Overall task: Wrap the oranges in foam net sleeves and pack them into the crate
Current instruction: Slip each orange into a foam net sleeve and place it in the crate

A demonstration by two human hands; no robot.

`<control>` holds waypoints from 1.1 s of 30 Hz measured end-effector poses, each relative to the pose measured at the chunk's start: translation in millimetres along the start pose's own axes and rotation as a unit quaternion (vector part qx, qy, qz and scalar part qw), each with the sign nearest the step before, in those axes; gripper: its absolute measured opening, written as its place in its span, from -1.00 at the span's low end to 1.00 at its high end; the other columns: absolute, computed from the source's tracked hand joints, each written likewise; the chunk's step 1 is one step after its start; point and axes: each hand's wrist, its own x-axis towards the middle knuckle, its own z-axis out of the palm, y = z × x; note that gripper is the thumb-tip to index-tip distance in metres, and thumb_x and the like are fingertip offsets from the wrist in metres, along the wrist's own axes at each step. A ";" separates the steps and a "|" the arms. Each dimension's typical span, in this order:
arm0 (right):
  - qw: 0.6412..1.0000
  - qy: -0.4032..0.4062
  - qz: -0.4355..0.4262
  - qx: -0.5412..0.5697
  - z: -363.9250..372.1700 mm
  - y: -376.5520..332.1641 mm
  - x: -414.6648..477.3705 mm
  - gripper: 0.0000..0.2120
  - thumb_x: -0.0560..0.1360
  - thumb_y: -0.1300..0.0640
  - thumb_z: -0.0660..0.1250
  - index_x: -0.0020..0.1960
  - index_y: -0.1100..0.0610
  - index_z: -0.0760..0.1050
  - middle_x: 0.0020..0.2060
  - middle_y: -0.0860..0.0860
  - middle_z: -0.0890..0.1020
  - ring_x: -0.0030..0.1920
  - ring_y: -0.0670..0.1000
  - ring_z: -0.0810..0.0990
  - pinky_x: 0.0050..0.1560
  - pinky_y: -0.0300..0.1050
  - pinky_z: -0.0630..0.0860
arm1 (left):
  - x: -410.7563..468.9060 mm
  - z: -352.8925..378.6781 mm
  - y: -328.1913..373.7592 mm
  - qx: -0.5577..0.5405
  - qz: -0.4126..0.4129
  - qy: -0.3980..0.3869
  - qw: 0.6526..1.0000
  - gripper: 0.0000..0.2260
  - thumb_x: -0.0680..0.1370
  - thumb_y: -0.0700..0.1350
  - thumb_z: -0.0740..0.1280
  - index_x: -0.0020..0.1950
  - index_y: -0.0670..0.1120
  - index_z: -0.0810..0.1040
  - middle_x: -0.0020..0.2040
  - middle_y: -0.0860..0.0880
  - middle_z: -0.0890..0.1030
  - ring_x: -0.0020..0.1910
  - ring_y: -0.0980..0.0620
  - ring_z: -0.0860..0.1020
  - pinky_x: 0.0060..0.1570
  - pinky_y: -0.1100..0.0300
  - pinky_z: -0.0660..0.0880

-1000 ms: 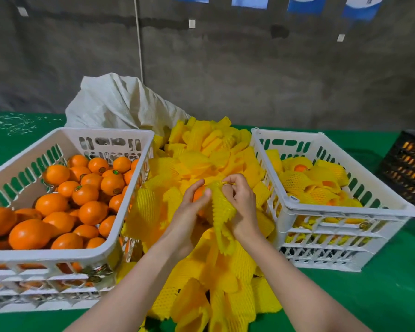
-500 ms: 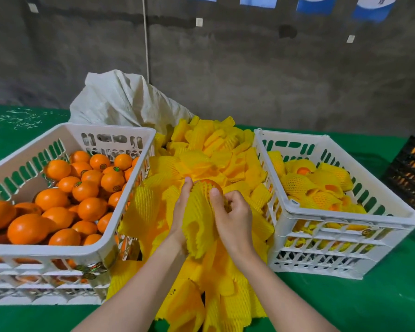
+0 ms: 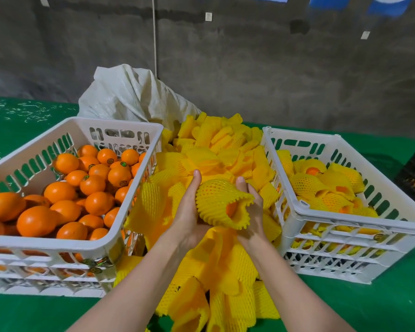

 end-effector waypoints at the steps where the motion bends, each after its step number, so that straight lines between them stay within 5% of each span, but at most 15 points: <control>1: 1.000 -0.004 0.007 0.013 -2.4 4.8 -0.7 -0.73 0.60 0.07 0.15 -0.22 0.17 0.40 -0.27 0.15 0.46 -0.18 0.10 0.45 -0.12 0.05 0.40 | 0.5 0.4 0.1 -0.005 0.004 0.011 1.000 -0.48 0.41 0.29 0.24 -0.04 -0.14 0.69 0.03 -0.17 0.68 -0.02 -0.11 0.66 0.04 -0.03 0.53; 4: 0.999 0.003 0.050 0.018 -5.6 14.2 -2.9 -0.72 0.63 0.14 0.09 -0.20 0.05 0.46 -0.28 0.01 0.56 -0.30 -0.08 0.61 -0.26 -0.21 0.55 | -0.1 3.7 -1.1 -0.025 0.014 0.049 0.998 -0.58 0.54 0.19 0.21 -0.15 -0.10 0.68 -0.18 -0.14 0.70 -0.17 -0.11 0.68 -0.11 0.01 0.53; 7: 0.993 -0.044 0.107 0.029 -3.9 13.4 -3.2 -0.67 0.62 -0.06 0.03 -0.09 0.01 0.53 -0.16 -0.05 0.64 -0.08 -0.01 0.62 -0.05 -0.12 0.55 | 0.5 4.6 2.6 -0.011 0.072 0.130 0.989 -0.83 0.56 0.10 0.26 -0.16 0.08 0.54 -0.38 0.02 0.67 -0.17 -0.06 0.60 -0.21 0.03 0.52; 10: 0.975 -0.093 0.192 0.066 -8.7 7.7 -5.2 -0.59 0.59 -0.16 -0.09 0.15 -0.03 0.45 0.04 -0.05 0.63 0.16 -0.01 0.54 0.14 -0.03 0.49 | 1.4 3.1 4.0 0.085 0.132 0.178 0.972 -0.71 0.56 0.12 0.26 -0.21 -0.06 0.51 -0.24 -0.04 0.64 -0.17 -0.04 0.58 -0.10 0.03 0.51; 12: 0.966 -0.097 0.232 0.062 -9.7 12.1 -7.3 -0.65 0.64 0.00 -0.05 0.33 0.06 0.35 0.23 0.00 0.54 0.28 -0.06 0.47 0.22 -0.11 0.44 | 0.3 0.5 -0.9 0.167 0.193 0.190 0.948 -0.63 0.58 0.10 0.23 -0.28 -0.14 0.44 -0.27 -0.14 0.51 -0.22 -0.05 0.50 -0.15 0.04 0.42; 14: 0.974 -0.093 0.202 0.029 -7.7 13.3 -10.8 -0.69 0.65 0.09 -0.02 0.12 0.10 0.48 0.02 0.02 0.64 -0.01 -0.20 0.62 -0.01 -0.22 0.56 | -3.3 -2.9 -4.7 0.243 0.255 0.189 0.917 -0.57 0.60 0.09 0.20 -0.39 -0.11 0.33 -0.40 -0.12 0.36 -0.35 -0.03 0.36 -0.26 0.06 0.26; 16: 0.977 -0.108 0.181 0.040 -4.0 16.9 -11.2 -0.58 0.62 -0.08 -0.07 -0.13 0.02 0.51 -0.28 -0.06 0.66 -0.30 -0.15 0.64 -0.19 -0.15 0.58 | -5.1 -4.9 -4.8 0.311 0.289 0.191 0.885 -0.50 0.60 0.08 0.20 -0.49 -0.06 0.19 -0.50 -0.03 0.24 -0.44 -0.01 0.24 -0.31 0.04 0.15; 20: 0.972 -0.109 0.189 0.085 -3.4 21.8 -10.7 -0.59 0.63 -0.07 -0.12 -0.14 0.01 0.43 -0.42 -0.16 0.66 -0.40 -0.21 0.62 -0.34 -0.27 0.58 | -2.9 -3.6 -4.0 0.340 0.334 0.211 0.854 -0.50 0.59 0.03 0.25 -0.50 -0.10 0.20 -0.45 -0.06 0.24 -0.41 -0.02 0.24 -0.29 0.03 0.16; 23: 0.966 -0.112 0.194 0.127 -2.8 19.9 -9.9 -0.53 0.59 -0.17 -0.14 -0.05 -0.02 0.50 -0.31 -0.15 0.69 -0.29 -0.19 0.66 -0.28 -0.22 0.58 | -0.8 -0.1 -7.4 0.263 0.330 0.206 0.883 -0.51 0.57 0.00 0.30 -0.48 -0.13 0.22 -0.44 -0.12 0.21 -0.40 -0.06 0.20 -0.29 0.00 0.22; 26: 0.961 -0.086 0.187 0.183 -0.6 17.7 -5.8 -0.41 0.59 -0.16 -0.08 -0.24 0.01 0.67 -0.28 -0.08 0.70 -0.23 -0.11 0.67 -0.07 -0.10 0.51 | 0.3 1.0 -10.0 0.173 0.295 0.181 0.922 -0.62 0.57 -0.02 0.29 -0.39 -0.17 0.39 -0.39 -0.15 0.33 -0.35 -0.07 0.30 -0.24 0.05 0.30; 29: 0.957 -0.065 0.183 0.216 0.6 13.3 -5.3 -0.56 0.58 -0.14 0.04 -0.09 0.07 0.62 -0.14 0.03 0.69 -0.05 0.05 0.61 0.08 -0.01 0.46 | 3.1 -2.0 -10.1 0.138 0.249 0.137 0.949 -0.64 0.59 -0.02 0.23 -0.22 -0.27 0.57 -0.18 -0.22 0.61 -0.16 -0.11 0.58 -0.12 0.00 0.50; 33: 0.961 -0.041 0.184 0.203 1.0 7.2 -3.2 -0.66 0.58 -0.11 0.08 -0.05 0.06 0.55 -0.11 0.06 0.64 -0.05 0.08 0.58 0.05 0.00 0.46 | 6.1 -5.5 -7.6 0.118 0.191 0.097 0.970 -0.66 0.59 0.00 0.20 -0.08 -0.22 0.62 -0.07 -0.18 0.68 -0.08 -0.09 0.65 -0.07 0.05 0.59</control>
